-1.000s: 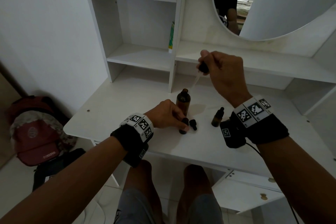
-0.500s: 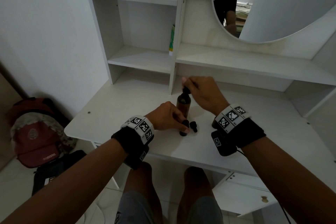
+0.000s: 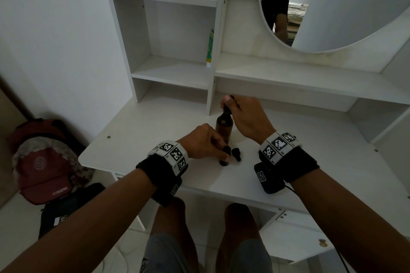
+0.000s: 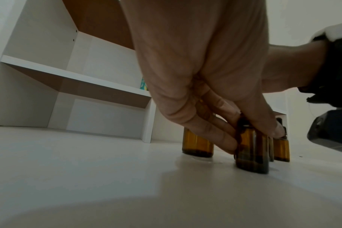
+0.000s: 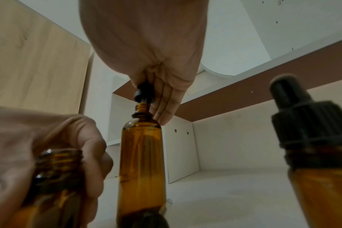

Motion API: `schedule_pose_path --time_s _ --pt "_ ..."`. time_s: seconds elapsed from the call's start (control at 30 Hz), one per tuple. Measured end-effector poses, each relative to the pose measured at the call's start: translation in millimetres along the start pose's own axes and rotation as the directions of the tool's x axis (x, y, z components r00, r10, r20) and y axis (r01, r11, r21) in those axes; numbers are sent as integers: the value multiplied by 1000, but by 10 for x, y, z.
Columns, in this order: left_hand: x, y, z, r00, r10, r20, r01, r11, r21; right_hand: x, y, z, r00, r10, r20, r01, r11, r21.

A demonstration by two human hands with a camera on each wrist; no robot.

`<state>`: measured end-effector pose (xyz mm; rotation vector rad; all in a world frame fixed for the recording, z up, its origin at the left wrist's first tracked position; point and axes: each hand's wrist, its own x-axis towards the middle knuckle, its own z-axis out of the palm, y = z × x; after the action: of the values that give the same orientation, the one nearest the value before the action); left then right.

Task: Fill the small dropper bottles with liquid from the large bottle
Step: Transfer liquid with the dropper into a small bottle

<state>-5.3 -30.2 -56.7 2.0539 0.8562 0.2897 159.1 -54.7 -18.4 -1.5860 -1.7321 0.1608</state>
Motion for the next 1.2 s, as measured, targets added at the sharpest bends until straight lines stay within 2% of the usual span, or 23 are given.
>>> schedule_pose_path --time_s 0.37,0.5,0.63,0.87,1.03,1.2 --pt "2 -12 3 1000 0 -4 0 1000 2 -53 -28 35 992 5 -124 6 995 95" --pt "11 -27 5 1000 -6 -2 6 1000 8 -40 -39 28 994 14 -112 -4 996 84" --pt "14 -45 4 1000 2 -1 -2 1000 4 -82 -50 21 988 -44 -149 61 992 108" --pt "21 -57 3 1000 -3 6 3 1000 1 -54 -22 42 984 -109 -142 115 993 36" --pt "24 -49 -1 1000 -8 6 8 1000 7 -39 -2 68 989 -98 -114 102 994 31" --pt "28 -61 -1 1000 -17 5 17 1000 9 -38 8 77 984 -99 -151 108 993 53"
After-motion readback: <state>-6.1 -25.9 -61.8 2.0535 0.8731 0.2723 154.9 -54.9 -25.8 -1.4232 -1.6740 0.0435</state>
